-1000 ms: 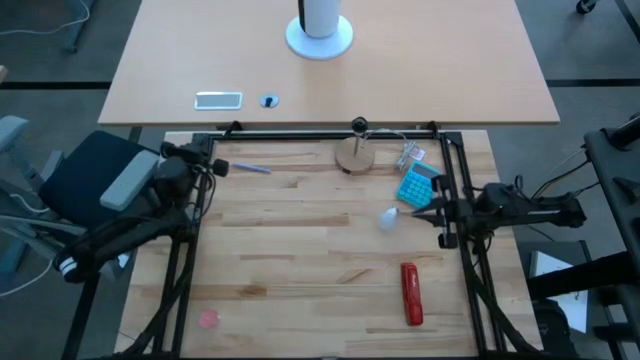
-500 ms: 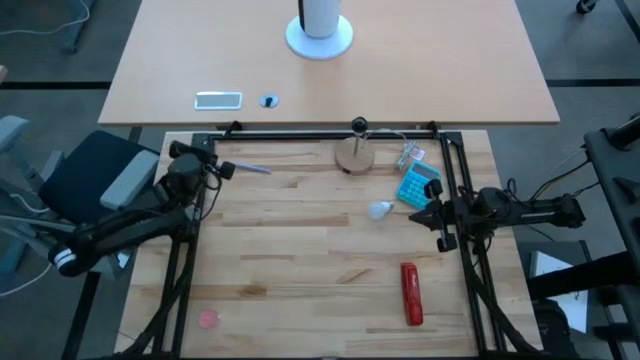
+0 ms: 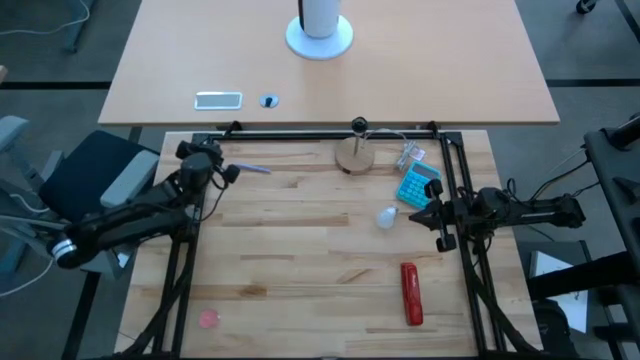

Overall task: Screw lightbulb
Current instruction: Return to Home Position

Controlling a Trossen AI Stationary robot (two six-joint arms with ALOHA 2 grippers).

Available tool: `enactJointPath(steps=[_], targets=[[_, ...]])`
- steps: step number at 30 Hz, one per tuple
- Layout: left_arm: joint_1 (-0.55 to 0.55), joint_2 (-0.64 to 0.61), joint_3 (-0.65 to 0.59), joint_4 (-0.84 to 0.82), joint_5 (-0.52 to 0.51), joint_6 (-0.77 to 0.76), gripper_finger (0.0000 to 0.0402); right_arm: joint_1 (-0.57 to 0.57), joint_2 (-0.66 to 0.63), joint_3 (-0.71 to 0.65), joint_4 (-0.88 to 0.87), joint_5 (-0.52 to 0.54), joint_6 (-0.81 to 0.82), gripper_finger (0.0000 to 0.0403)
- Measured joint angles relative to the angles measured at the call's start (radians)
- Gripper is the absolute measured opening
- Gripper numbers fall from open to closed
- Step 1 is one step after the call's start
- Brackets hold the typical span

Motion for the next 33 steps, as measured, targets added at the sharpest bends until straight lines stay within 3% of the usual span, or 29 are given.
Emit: enactJointPath(steps=[33], targets=[[0.000,0.250,0.000,0.001,0.000,0.000,0.0000,0.000,0.000,0.000,0.000,0.000,0.000,0.0008]])
